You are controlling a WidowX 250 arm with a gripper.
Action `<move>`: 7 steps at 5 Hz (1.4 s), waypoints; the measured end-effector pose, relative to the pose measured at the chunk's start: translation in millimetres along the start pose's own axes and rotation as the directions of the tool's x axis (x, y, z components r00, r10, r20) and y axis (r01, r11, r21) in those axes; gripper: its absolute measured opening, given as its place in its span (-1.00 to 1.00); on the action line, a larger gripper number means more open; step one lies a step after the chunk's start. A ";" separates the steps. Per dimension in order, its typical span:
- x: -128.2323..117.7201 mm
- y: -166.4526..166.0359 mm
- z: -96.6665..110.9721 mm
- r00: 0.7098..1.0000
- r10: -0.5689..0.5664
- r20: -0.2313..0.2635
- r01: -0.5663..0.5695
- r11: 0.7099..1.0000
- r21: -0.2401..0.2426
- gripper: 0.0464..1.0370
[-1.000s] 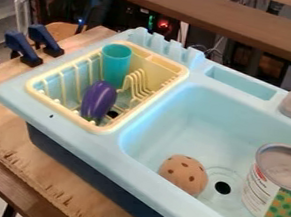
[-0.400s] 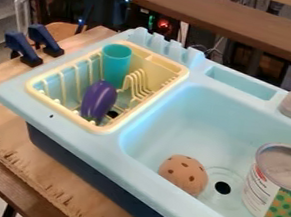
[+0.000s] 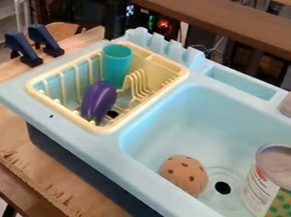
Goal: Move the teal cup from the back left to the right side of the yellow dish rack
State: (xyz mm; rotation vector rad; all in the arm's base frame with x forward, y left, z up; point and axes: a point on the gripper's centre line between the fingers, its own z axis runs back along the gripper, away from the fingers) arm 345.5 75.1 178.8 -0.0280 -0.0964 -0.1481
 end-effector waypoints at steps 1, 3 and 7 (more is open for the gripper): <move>0.0 2.2 -0.8 1.000 0.002 0.005 -0.002 1.000 -0.002 0.93; 3.9 4.8 -11.7 1.000 -0.008 -0.017 0.008 1.000 0.027 0.93; 5.3 -0.9 -32.4 0.995 -0.017 -0.098 0.021 0.999 0.043 0.80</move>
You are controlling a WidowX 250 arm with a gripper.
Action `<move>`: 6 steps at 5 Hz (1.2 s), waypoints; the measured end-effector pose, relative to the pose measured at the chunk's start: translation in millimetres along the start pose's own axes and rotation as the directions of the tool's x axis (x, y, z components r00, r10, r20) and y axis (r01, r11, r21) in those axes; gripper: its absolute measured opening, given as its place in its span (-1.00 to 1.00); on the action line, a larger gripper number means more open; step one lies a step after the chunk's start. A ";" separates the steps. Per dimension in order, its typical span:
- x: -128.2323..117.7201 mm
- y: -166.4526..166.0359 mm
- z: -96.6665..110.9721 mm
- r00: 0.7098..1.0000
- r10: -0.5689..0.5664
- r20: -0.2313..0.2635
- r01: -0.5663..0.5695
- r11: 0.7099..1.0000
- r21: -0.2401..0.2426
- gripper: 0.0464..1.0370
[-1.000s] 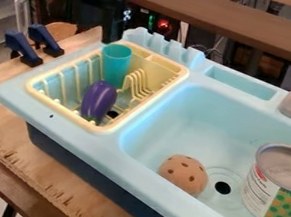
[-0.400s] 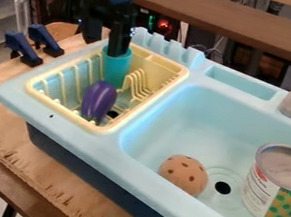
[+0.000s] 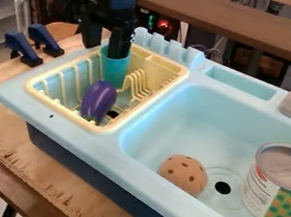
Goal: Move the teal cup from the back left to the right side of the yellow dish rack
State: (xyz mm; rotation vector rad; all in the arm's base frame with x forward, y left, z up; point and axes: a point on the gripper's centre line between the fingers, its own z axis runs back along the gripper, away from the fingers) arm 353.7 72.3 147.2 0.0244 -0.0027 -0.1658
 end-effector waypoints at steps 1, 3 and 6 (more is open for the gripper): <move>3.4 -2.2 4.8 1.000 -0.009 0.003 0.009 1.000 0.024 0.40; 10.6 -8.1 6.9 0.999 -0.014 -0.051 0.018 0.997 0.079 -0.51; 6.1 -14.7 12.2 0.999 -0.021 -0.035 0.023 0.999 0.046 -0.93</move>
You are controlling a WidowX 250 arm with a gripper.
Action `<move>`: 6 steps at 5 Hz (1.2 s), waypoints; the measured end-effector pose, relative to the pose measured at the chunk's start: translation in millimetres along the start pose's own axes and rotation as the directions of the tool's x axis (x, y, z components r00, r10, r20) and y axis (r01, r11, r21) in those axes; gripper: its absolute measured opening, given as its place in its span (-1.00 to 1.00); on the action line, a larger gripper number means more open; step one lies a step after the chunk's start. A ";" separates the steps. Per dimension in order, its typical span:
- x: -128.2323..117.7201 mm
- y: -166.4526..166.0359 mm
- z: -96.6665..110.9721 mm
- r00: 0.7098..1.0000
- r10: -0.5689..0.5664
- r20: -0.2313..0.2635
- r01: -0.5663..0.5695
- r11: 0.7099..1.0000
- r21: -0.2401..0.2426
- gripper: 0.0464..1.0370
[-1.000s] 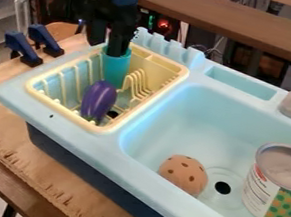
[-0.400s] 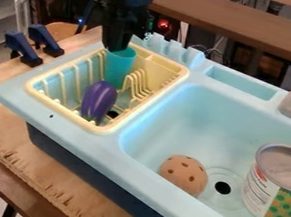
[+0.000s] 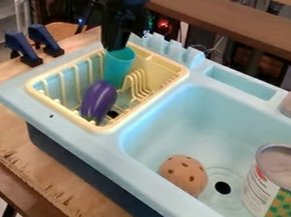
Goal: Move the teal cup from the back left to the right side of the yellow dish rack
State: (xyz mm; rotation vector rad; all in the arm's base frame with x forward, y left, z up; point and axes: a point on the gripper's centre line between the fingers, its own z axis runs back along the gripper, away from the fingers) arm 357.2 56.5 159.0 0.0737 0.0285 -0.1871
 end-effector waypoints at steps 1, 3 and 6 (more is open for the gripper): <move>-7.4 -3.3 26.3 0.998 0.011 0.063 -0.012 1.000 0.014 -0.93; -6.3 -21.9 63.4 0.986 -0.013 0.165 0.009 1.000 0.027 -0.93; 12.5 -37.0 23.3 0.990 -0.023 0.137 0.046 0.985 -0.168 -0.93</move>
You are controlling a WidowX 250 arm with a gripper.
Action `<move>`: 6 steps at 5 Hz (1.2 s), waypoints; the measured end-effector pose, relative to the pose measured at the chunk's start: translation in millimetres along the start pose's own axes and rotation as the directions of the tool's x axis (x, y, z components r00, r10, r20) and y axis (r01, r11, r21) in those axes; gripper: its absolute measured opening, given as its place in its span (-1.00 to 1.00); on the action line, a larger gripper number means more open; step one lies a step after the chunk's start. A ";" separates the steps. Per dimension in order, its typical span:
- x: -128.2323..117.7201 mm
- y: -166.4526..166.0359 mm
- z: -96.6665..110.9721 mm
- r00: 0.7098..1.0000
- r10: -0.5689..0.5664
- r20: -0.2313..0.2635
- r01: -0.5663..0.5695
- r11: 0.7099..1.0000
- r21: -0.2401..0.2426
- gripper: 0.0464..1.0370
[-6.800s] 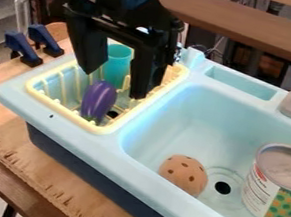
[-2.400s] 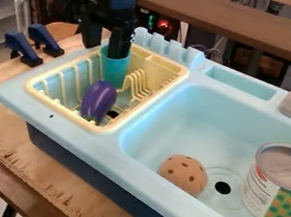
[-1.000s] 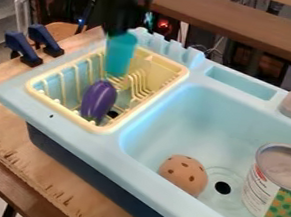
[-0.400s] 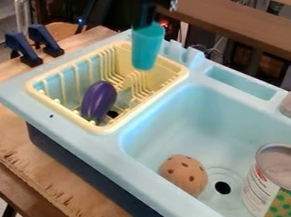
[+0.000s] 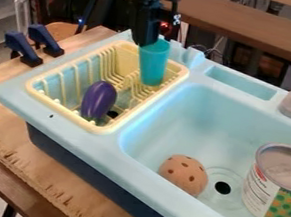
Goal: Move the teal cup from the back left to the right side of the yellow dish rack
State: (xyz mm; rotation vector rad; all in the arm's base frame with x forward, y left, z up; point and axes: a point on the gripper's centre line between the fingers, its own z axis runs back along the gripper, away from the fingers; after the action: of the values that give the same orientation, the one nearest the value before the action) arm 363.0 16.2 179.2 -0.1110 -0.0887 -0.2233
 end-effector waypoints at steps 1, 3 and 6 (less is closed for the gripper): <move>2.3 -4.4 -2.3 1.000 -0.002 0.005 0.002 1.000 -0.018 -0.93; 2.1 -8.2 -11.7 0.999 -0.018 -0.036 0.018 1.000 -0.009 -0.52; 0.5 -9.2 0.4 0.999 -0.019 -0.043 0.019 1.000 -0.012 0.95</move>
State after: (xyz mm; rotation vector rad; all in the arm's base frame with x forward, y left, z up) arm 361.4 7.2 180.6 -0.1164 -0.0453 -0.2450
